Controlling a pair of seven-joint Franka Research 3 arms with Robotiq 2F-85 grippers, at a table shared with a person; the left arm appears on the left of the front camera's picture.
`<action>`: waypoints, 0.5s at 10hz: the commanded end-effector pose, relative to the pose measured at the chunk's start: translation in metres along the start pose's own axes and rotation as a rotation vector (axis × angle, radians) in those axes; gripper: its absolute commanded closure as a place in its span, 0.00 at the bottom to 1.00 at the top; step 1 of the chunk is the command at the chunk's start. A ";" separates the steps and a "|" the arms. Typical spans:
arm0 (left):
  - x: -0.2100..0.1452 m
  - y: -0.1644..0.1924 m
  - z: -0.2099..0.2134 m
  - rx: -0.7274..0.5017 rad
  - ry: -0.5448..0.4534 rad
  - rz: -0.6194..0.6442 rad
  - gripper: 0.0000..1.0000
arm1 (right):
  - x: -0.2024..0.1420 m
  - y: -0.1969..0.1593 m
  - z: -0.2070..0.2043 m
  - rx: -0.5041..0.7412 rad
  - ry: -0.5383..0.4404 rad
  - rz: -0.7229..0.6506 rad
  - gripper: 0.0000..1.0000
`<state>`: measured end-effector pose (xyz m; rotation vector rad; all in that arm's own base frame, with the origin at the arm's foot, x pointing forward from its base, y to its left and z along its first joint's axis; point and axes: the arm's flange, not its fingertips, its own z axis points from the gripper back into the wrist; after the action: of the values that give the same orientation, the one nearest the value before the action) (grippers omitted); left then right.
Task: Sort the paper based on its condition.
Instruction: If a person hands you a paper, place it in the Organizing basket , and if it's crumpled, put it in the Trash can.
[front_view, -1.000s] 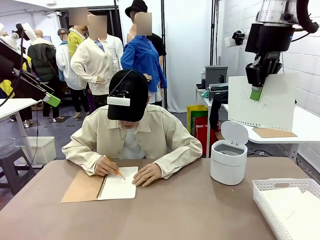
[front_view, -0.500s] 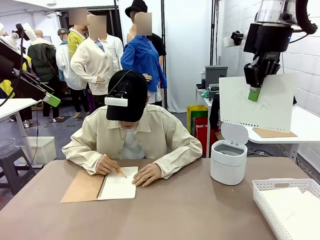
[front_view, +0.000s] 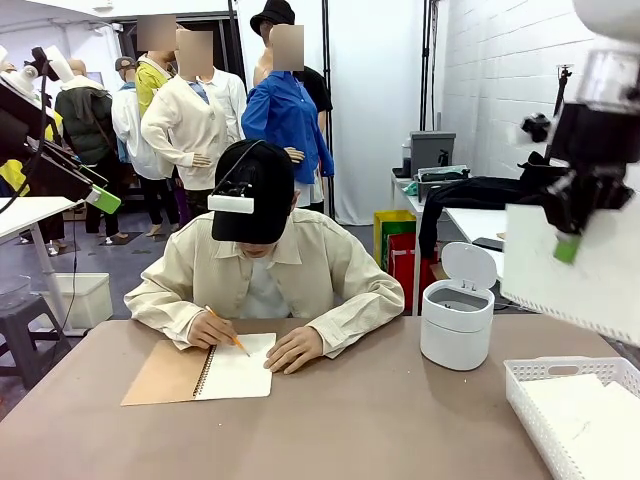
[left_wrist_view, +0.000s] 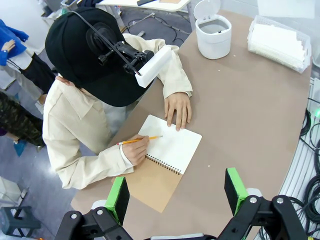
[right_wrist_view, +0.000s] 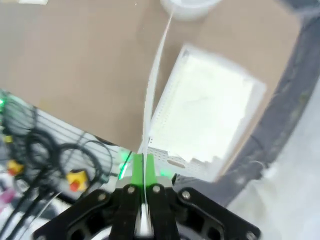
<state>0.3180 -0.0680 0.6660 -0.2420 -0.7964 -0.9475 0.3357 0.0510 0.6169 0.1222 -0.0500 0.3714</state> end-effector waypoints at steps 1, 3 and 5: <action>0.000 0.001 0.001 -0.002 -0.003 0.001 0.00 | -0.044 0.007 -0.032 -0.052 -0.075 -0.070 1.00; 0.000 0.001 0.001 -0.002 -0.003 0.001 0.00 | -0.074 0.005 -0.059 -0.104 -0.175 -0.238 1.00; 0.000 0.001 0.001 -0.002 -0.003 0.001 0.00 | -0.081 -0.012 -0.077 -0.116 -0.219 -0.326 1.00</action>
<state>0.3179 -0.0681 0.6661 -0.2418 -0.7965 -0.9477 0.2625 0.0224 0.5468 0.0900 -0.2420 0.0901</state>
